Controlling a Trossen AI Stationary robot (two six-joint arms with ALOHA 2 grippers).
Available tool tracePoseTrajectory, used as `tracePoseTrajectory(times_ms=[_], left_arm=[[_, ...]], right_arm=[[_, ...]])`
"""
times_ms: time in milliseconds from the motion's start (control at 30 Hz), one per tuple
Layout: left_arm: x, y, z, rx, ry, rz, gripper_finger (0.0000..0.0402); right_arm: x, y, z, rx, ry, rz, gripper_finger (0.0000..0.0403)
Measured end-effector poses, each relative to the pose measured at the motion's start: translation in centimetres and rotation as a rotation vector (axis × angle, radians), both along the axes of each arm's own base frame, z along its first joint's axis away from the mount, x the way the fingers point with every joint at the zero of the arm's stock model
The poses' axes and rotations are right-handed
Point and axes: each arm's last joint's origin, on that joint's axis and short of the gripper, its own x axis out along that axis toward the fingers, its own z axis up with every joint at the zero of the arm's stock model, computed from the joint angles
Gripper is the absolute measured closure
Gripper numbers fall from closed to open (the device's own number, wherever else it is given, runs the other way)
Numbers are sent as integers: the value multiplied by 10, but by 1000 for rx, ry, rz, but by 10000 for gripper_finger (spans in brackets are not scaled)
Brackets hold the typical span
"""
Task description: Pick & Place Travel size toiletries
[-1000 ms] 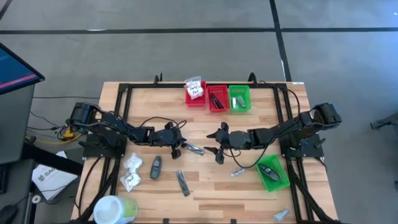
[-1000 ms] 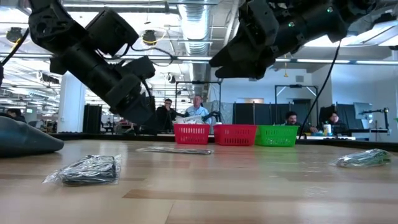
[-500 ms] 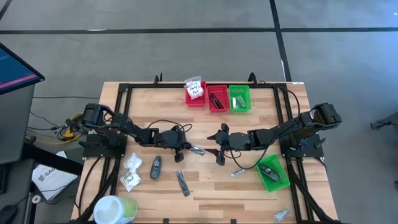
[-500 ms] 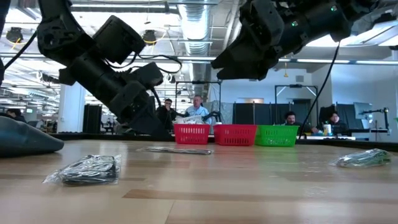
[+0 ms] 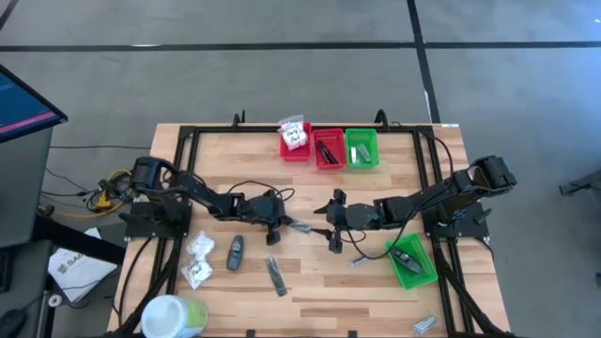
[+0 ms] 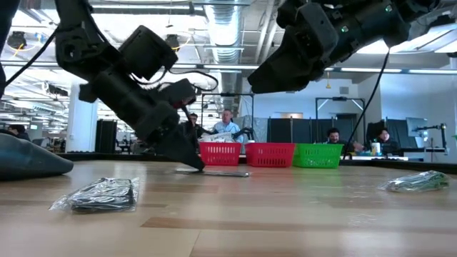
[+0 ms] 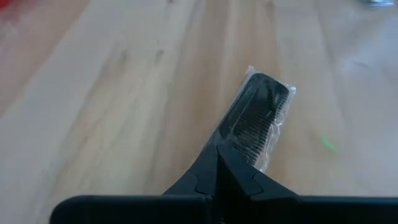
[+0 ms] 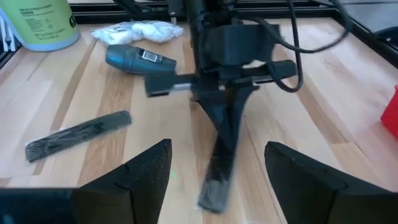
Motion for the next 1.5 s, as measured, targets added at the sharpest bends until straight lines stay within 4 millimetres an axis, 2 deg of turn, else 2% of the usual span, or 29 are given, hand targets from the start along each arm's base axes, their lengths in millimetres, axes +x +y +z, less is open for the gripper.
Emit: tracePoseTrajectory(times_ms=[167,433,733,900,1000,1167,1333,1500], left_arm=[[0,2,12,79,-31,31,402],[-8,12,2,52,96,135,402],[-10,-12,2,-30,93,97,402],[-14,-22,10,-98,94,8,402],[-14,-29,19,-75,50,-1,402],[-14,-31,23,-32,28,11,402],[-13,-28,15,-24,52,23,402],[-12,-28,14,-10,53,11,402]], right_arm=[[-1,0,-1,-4,14,0,154],[-1,-1,-1,-3,17,-4,154],[-1,-1,-3,-9,29,-10,154],[-3,-2,-5,-15,53,-27,154],[-3,-2,-6,-18,65,-27,154],[-3,-1,-5,-12,56,-17,154],[-4,6,-6,-22,76,69,154],[-2,15,-17,-67,98,126,154]])
